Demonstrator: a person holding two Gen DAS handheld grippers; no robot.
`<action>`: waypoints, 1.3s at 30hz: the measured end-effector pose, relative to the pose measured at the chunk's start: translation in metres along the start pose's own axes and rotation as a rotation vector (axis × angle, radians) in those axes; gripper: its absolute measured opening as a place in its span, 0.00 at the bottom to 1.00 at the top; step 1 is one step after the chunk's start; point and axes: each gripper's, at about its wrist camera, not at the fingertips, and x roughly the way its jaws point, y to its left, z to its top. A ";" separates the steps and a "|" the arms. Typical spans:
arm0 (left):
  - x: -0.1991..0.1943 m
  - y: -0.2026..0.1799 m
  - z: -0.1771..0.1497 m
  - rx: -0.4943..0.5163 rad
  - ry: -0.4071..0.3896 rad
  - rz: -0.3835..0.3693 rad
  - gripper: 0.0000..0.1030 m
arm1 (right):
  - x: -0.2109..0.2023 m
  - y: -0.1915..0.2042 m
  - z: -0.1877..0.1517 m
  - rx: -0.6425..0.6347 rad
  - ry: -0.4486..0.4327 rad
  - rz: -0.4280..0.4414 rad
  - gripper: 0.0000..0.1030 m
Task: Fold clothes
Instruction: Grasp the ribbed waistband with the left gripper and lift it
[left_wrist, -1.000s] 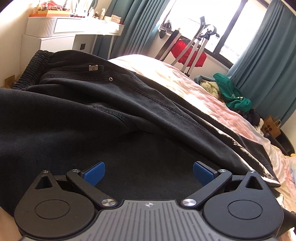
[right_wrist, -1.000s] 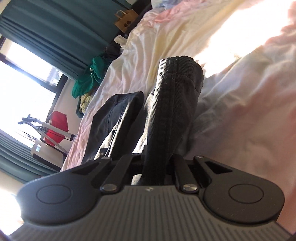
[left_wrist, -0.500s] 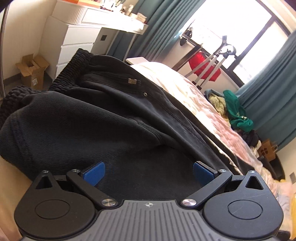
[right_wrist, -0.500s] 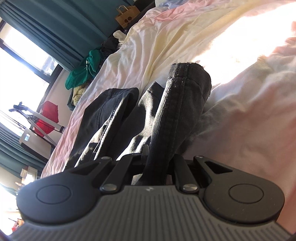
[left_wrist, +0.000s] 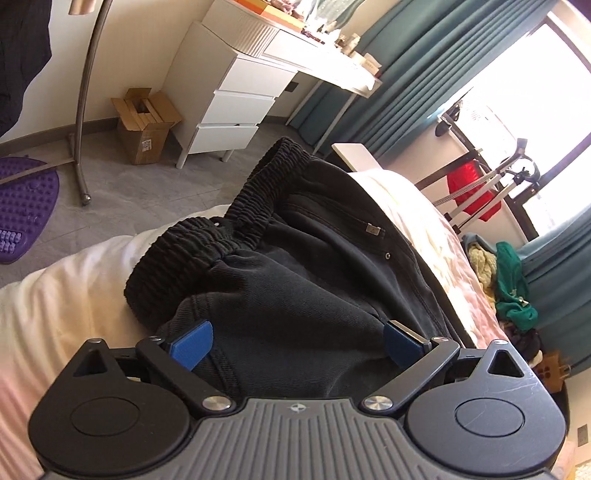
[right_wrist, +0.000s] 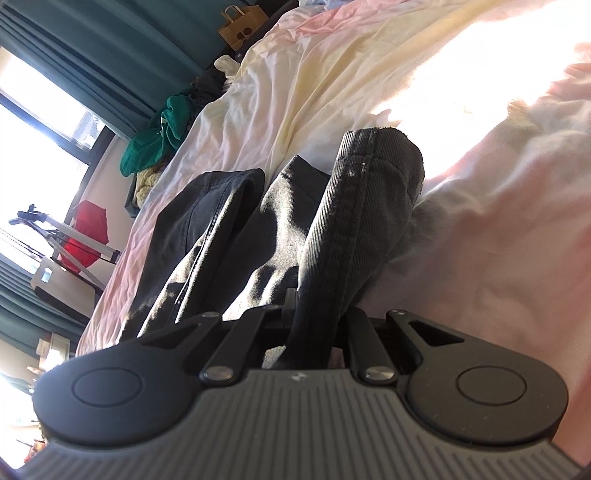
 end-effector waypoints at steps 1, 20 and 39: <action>-0.005 0.002 -0.001 0.000 -0.007 0.006 0.97 | 0.000 0.000 0.000 0.003 0.001 0.000 0.08; 0.063 0.041 -0.025 -0.319 0.202 -0.058 0.69 | -0.024 0.014 0.003 -0.060 -0.159 0.090 0.06; 0.033 0.038 -0.032 -0.294 0.079 -0.193 0.09 | -0.034 0.023 -0.001 -0.094 -0.256 0.098 0.05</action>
